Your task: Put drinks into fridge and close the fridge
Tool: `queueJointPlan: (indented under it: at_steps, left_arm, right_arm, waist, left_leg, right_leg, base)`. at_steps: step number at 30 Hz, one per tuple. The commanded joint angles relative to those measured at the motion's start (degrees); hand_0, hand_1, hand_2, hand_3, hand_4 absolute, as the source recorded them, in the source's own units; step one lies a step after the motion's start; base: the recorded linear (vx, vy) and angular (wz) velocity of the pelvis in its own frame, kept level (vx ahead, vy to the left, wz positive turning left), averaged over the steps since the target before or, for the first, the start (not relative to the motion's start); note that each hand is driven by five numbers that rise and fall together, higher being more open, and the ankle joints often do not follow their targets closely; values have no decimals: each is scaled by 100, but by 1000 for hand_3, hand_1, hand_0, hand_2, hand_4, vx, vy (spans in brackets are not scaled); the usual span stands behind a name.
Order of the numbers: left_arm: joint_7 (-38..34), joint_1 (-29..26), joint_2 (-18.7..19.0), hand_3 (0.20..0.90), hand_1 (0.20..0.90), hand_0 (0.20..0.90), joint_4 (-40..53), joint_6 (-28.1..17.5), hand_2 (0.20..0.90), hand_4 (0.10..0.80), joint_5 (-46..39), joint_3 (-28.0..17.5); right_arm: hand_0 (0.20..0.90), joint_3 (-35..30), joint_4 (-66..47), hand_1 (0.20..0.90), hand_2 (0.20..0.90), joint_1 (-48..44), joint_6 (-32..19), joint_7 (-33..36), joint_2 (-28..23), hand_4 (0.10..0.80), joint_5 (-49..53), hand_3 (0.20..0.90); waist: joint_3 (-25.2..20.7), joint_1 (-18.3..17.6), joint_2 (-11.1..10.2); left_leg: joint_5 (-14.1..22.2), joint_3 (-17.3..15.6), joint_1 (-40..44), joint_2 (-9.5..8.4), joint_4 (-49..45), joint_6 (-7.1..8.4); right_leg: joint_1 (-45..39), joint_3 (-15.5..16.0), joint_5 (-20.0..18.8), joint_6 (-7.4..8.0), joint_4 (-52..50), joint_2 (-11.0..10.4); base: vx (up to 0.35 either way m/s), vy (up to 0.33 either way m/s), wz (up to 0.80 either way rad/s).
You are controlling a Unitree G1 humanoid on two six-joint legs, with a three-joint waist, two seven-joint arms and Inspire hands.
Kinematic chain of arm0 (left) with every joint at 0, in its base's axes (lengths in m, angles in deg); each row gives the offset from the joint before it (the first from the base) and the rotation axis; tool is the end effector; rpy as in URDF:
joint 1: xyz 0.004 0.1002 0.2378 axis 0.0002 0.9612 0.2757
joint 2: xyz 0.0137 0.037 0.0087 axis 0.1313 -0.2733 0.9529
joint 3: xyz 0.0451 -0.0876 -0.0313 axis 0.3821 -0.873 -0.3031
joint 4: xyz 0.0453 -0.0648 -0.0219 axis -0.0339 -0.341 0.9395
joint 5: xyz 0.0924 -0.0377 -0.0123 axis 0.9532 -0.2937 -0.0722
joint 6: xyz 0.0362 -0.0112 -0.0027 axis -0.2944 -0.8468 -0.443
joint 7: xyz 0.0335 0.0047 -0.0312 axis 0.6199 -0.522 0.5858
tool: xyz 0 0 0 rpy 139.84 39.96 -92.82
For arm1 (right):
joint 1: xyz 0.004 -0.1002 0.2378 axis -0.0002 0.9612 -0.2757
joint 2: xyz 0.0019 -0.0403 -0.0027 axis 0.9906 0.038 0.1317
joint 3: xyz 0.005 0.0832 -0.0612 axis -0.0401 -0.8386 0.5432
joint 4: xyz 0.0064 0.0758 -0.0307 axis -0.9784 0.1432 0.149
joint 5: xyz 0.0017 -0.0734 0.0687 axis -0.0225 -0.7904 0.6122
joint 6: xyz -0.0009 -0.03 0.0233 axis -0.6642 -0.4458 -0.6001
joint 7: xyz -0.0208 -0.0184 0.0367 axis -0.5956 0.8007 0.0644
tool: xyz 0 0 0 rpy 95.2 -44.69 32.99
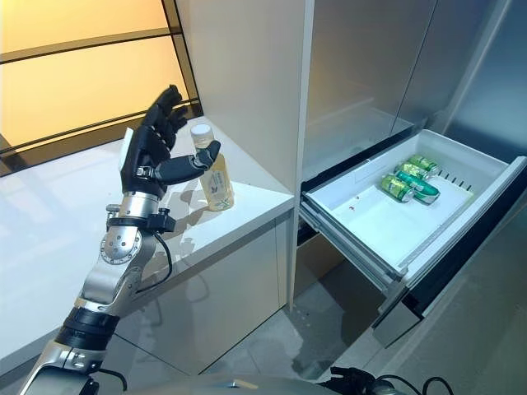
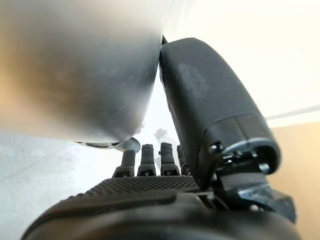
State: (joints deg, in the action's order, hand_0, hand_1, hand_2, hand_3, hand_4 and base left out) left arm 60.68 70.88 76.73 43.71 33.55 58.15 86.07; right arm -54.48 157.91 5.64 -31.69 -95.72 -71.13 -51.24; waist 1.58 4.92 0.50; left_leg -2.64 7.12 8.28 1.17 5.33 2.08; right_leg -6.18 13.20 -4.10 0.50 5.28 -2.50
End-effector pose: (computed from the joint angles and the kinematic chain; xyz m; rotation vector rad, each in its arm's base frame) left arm 0.2356 0.1938 0.1154 -0.0386 -0.3952 -0.0117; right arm 0.0744 -0.2207 -0.1170 -0.1088 1.3389 0.1817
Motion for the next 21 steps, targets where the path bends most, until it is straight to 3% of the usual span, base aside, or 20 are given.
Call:
queueJointPlan:
  at_steps: [1,21]
  left_arm:
    - [149,-613,151,900,900,900,302,-363,900,800,-304,-334]
    - [193,-755,123,900,900,900,-674,-134,900,800,-125,-331]
  right_arm:
    - [900,409,-33,900,900,-8,110,7,126,800,-282,900]
    - [900,447,-563,900,900,107,490,-65,20,800,-538,900]
  waist:
    - [-74,-1,-171]
    - [-67,-283,-139]
  left_leg:
    - [245,-509,-170,-206,-33,-213]
    - [268,-702,-69,-192,-33,-250]
  right_leg:
    - [-275,-241,493,132,-256,41]
    - [-243,-507,521,153,-361,60]
  base:
    - [0,0,0]
    - [7,5,-4]
